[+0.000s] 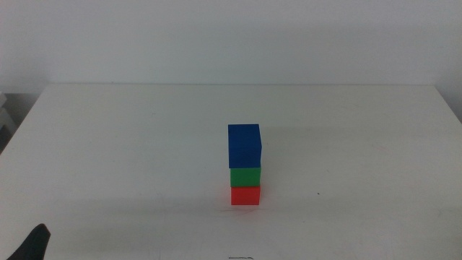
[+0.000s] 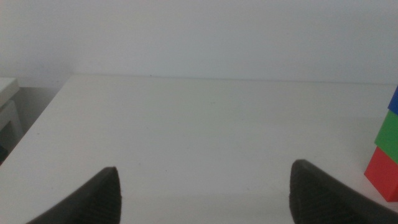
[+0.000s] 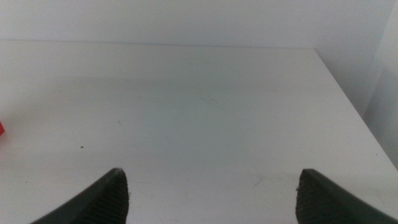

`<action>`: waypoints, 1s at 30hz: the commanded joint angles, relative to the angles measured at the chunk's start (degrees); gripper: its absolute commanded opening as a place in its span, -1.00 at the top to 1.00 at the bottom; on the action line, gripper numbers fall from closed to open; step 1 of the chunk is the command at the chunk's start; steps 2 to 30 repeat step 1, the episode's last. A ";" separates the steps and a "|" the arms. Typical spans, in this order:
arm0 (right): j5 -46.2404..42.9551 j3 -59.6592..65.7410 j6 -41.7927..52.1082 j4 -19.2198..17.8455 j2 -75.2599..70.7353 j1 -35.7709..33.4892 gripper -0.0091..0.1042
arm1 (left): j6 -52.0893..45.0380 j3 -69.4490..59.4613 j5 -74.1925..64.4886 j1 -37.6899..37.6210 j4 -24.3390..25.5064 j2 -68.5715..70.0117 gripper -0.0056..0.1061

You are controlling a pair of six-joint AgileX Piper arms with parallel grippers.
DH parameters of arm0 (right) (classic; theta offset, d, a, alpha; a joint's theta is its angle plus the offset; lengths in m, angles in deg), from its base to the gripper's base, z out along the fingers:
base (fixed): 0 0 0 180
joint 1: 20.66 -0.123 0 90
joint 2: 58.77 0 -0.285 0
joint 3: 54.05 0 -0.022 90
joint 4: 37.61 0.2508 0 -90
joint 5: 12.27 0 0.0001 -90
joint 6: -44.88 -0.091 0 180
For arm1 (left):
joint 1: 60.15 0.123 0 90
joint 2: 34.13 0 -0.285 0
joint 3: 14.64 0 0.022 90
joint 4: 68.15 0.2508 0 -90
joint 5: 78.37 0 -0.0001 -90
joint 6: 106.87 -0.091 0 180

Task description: Stack red cubes first, then green, then blue cubes in a specific spot.

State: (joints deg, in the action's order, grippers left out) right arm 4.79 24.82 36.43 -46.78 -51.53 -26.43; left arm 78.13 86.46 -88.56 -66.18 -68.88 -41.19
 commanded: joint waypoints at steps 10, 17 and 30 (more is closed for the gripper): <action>-4.26 -1.07 0.72 -0.86 -1.31 0.36 -0.49 | 0.75 0.15 4.74 -0.06 -0.44 1.27 -0.73; -4.26 -1.07 0.72 -0.86 -1.31 0.36 -0.49 | 0.75 0.15 4.74 -0.06 -0.44 1.27 -0.73; -4.26 -1.07 0.72 -0.86 -1.31 0.36 -0.49 | 0.75 0.15 4.74 -0.06 -0.44 1.27 -0.73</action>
